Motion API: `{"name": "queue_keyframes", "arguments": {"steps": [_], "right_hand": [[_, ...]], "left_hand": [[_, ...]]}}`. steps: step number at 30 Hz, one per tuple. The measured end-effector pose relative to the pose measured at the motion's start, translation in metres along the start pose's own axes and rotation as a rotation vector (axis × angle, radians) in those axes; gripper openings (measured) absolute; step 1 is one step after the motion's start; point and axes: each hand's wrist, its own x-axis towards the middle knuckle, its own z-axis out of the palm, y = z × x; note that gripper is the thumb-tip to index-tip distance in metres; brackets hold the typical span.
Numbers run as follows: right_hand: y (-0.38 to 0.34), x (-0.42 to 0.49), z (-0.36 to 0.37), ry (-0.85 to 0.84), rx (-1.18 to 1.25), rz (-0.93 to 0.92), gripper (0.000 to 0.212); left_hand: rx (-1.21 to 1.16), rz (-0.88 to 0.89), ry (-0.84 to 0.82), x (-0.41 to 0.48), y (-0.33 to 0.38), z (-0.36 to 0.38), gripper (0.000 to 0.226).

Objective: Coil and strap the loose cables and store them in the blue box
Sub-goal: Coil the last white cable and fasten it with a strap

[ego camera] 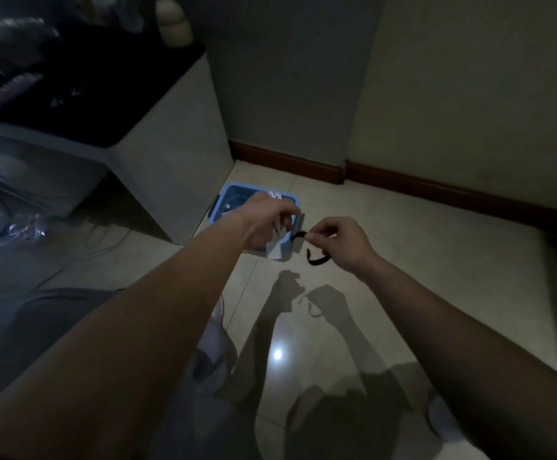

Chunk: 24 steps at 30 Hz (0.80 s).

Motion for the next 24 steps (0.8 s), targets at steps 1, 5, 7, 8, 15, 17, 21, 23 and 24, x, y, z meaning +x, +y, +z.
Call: {"name": "queue_keyframes", "arguments": {"steps": [1,5,7,8,15,17,21,23,24], "right_hand": [[-0.013,-0.002,-0.016,0.031,0.002,-0.036,0.009],[-0.058,-0.016,-0.075,0.12,0.069,-0.11,0.016],[-0.08,-0.025,-0.1,0.123,0.073,-0.121,0.014],[-0.091,-0.03,-0.112,0.118,0.063,-0.131,0.013],[-0.136,-0.057,-0.14,0.137,0.032,-0.212,0.014],[-0.138,-0.061,-0.138,0.176,0.006,-0.225,0.021],[-0.129,-0.062,-0.133,0.245,0.057,-0.205,0.023],[-0.124,-0.059,-0.13,0.276,0.044,-0.201,0.023],[-0.124,-0.057,-0.129,0.288,0.031,-0.202,0.022]], "left_hand": [[-0.104,0.015,-0.059,-0.01,0.015,0.004,0.018],[-0.354,0.125,-0.182,-0.049,0.061,0.018,0.029],[-0.46,0.143,-0.194,-0.067,0.08,0.024,0.034],[-0.492,0.156,-0.195,-0.075,0.089,0.028,0.036],[-0.484,0.214,-0.306,-0.107,0.113,0.039,0.041],[-0.495,0.219,-0.314,-0.108,0.112,0.043,0.04],[-0.481,0.224,-0.329,-0.099,0.103,0.049,0.037],[-0.478,0.23,-0.331,-0.094,0.102,0.051,0.032],[-0.482,0.234,-0.313,-0.093,0.102,0.051,0.03]]}}
